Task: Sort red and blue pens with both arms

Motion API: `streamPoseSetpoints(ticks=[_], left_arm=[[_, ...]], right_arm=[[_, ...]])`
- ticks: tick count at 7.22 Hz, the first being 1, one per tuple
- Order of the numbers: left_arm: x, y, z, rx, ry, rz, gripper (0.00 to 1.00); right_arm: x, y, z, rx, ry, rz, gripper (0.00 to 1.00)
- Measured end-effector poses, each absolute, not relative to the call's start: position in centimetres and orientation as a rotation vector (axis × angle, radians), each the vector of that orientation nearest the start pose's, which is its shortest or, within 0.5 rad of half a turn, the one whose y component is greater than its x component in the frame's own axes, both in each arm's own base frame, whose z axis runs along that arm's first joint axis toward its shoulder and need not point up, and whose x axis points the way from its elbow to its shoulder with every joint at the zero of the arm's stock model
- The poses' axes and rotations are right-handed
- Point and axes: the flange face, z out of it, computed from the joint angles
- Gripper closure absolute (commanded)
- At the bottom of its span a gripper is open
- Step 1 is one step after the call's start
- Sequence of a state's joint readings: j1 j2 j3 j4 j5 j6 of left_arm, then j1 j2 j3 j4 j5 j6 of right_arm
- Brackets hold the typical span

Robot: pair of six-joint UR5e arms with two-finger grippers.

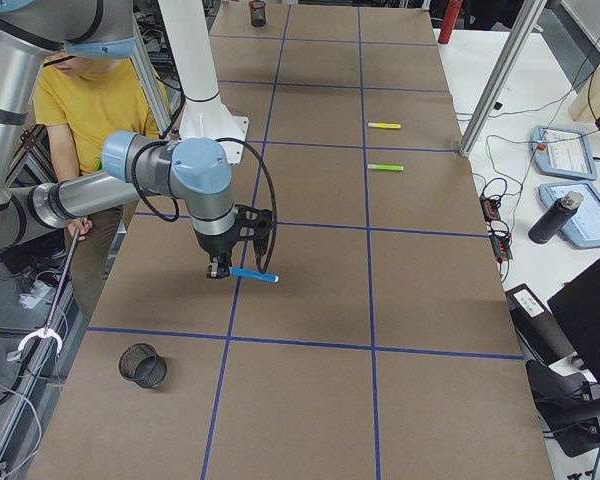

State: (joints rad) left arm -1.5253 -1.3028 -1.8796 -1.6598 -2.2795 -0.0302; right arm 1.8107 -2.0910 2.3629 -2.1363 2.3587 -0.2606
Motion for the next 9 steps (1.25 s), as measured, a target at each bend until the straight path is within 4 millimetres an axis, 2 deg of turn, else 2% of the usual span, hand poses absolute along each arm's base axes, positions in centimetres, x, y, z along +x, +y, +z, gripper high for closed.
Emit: streamPoseSetpoints(ticks=[3, 6, 7, 9], left_arm=[[-5.1, -39.1, 61.1, 0.11, 0.712, 0.066, 0.0], [-5.0, -39.2, 59.8, 0.136, 0.713, 0.075, 0.0], [-5.0, -39.3, 59.4, 0.143, 0.713, 0.078, 0.0], [-4.9, -39.6, 58.7, 0.157, 0.713, 0.086, 0.0]], right_arm=[[15.1, -13.7, 54.8, -0.203, -0.974, 0.463, 1.0], [15.1, -6.4, 56.9, -0.38, -1.148, 0.778, 1.0], [14.9, -4.5, 58.8, -0.438, -1.208, 0.881, 1.0], [14.4, -1.3, 63.8, -0.522, -1.314, 1.043, 1.0]])
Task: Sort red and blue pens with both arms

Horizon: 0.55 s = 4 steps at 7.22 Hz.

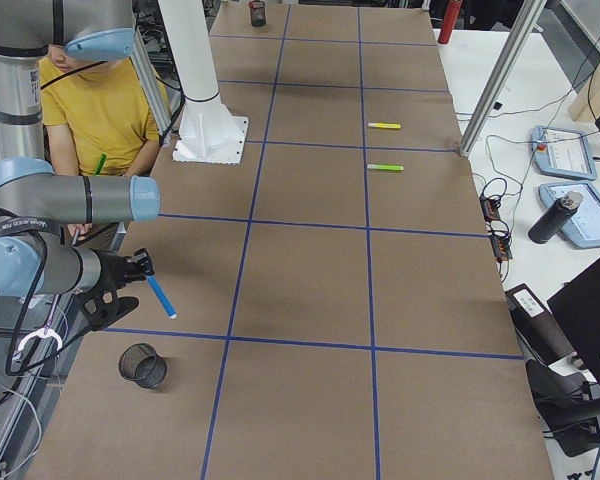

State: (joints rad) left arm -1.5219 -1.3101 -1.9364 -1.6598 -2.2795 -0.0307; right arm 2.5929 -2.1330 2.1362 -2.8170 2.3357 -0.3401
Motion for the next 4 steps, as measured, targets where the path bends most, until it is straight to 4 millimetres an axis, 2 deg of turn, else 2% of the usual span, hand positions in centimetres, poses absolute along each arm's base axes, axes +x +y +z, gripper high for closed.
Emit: streamPoseSetpoints(ticks=[2, 4], left_arm=[[-4.9, -39.6, 57.8, 0.174, 0.714, 0.094, 0.0], [-4.8, -39.7, 57.3, 0.184, 0.714, 0.099, 0.0]], right_arm=[[13.1, 1.3, 68.9, -0.578, -1.435, 1.181, 1.0], [11.1, 3.2, 72.5, -0.623, -1.536, 1.266, 1.0]])
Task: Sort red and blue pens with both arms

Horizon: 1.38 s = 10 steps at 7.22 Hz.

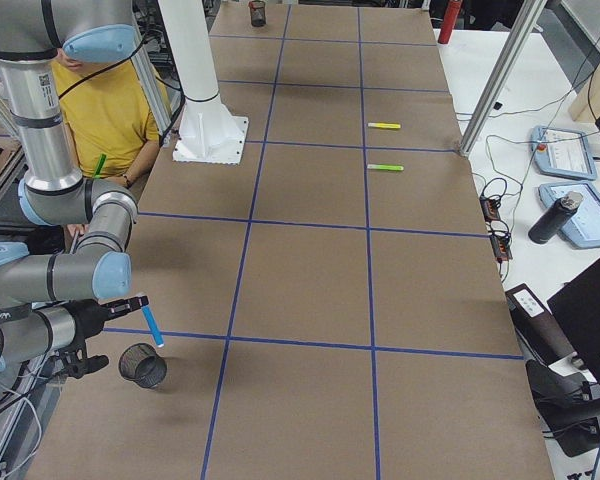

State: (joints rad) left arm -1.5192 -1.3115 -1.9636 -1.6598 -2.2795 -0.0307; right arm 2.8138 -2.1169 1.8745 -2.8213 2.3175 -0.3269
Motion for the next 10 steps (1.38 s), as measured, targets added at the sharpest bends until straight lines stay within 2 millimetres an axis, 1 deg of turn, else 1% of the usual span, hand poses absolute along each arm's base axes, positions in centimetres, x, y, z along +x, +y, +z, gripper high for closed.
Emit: streamPoseSetpoints(ticks=[2, 3, 5, 7, 10], left_arm=[[-4.7, -39.7, 57.1, 0.187, 0.714, 0.102, 0.0], [-4.7, -39.7, 56.9, 0.19, 0.714, 0.105, 0.0], [-4.6, -39.7, 56.6, 0.196, 0.715, 0.109, 0.0], [-4.5, -39.8, 56.3, 0.2, 0.715, 0.113, 0.0], [-4.4, -39.8, 56.1, 0.205, 0.715, 0.117, 0.0]], right_arm=[[8.8, 4.8, 75.2, -0.659, -1.624, 1.329, 1.0], [8.1, 5.3, 75.9, -0.675, -1.647, 1.35, 1.0], [7.5, 5.9, 76.5, -0.687, -1.659, 1.37, 1.0], [7.7, 6.2, 76.6, -0.695, -1.647, 1.361, 1.0], [9.9, 7.2, 76.3, -0.768, -1.533, 1.268, 1.0]])
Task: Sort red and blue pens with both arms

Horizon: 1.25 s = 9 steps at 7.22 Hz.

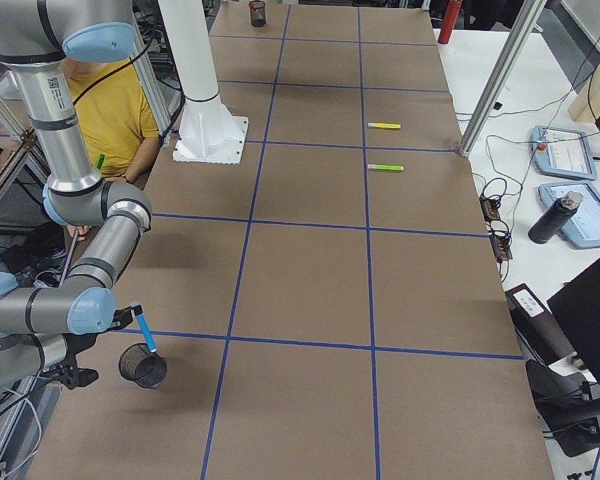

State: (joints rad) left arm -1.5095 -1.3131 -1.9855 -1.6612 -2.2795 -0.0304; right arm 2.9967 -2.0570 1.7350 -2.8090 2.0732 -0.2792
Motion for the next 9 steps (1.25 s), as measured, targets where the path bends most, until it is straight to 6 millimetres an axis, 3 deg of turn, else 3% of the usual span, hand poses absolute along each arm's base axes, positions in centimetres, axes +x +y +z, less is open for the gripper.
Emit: streamPoseSetpoints(ticks=[4, 9], left_arm=[[-4.3, -39.8, 56.0, 0.213, 0.716, 0.123, 0.0], [-4.0, -39.9, 55.8, 0.214, 0.717, 0.132, 0.0]], right_arm=[[10.6, 10.9, 77.3, -0.725, -1.367, 1.298, 1.0], [10.0, 10.8, 77.2, -0.785, -1.408, 1.47, 1.0]])
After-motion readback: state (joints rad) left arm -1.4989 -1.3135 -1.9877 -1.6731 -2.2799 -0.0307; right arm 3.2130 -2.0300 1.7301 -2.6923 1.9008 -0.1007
